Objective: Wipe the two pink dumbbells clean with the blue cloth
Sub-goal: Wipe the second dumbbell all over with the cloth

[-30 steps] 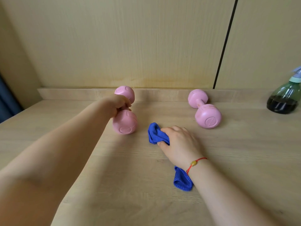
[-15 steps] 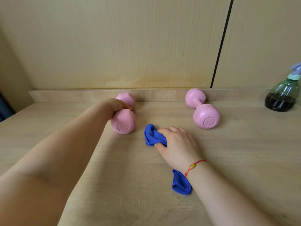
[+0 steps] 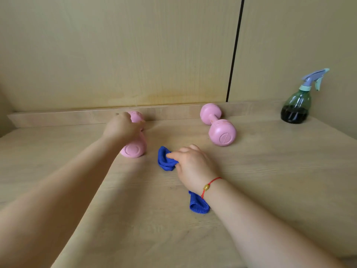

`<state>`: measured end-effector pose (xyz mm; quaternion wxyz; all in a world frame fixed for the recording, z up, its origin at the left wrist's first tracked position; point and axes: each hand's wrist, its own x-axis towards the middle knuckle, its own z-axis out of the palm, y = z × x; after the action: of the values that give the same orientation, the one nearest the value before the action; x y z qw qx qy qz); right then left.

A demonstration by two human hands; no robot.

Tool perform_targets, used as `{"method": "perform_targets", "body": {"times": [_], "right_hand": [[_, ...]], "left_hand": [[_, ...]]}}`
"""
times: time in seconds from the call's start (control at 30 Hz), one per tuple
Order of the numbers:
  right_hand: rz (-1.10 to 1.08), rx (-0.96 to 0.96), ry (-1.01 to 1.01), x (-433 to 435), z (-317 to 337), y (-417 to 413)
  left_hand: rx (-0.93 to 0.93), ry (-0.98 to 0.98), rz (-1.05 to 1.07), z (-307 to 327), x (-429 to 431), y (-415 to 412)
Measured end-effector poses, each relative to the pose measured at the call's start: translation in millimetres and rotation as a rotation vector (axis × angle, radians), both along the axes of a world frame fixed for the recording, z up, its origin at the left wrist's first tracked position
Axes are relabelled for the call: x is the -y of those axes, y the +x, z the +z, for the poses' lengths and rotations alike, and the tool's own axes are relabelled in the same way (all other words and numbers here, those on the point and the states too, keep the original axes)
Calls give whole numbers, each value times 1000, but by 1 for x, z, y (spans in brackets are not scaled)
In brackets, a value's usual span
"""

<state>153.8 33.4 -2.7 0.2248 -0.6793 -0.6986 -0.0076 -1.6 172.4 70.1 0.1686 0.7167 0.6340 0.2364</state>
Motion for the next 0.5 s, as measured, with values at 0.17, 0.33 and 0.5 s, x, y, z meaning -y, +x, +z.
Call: {"method": "perform_targets", "body": {"times": [0.17,0.33,0.5], "right_hand": [[-50,-265,-50,18,33,20],[-223,-482,147,41,43,88],[-575,-1059,484,55,13,146]], "left_hand": [[137,230,-305,3,50,18],[128,114,-547,-13,82,51],[167,-2,-551,-31,83,104]]}}
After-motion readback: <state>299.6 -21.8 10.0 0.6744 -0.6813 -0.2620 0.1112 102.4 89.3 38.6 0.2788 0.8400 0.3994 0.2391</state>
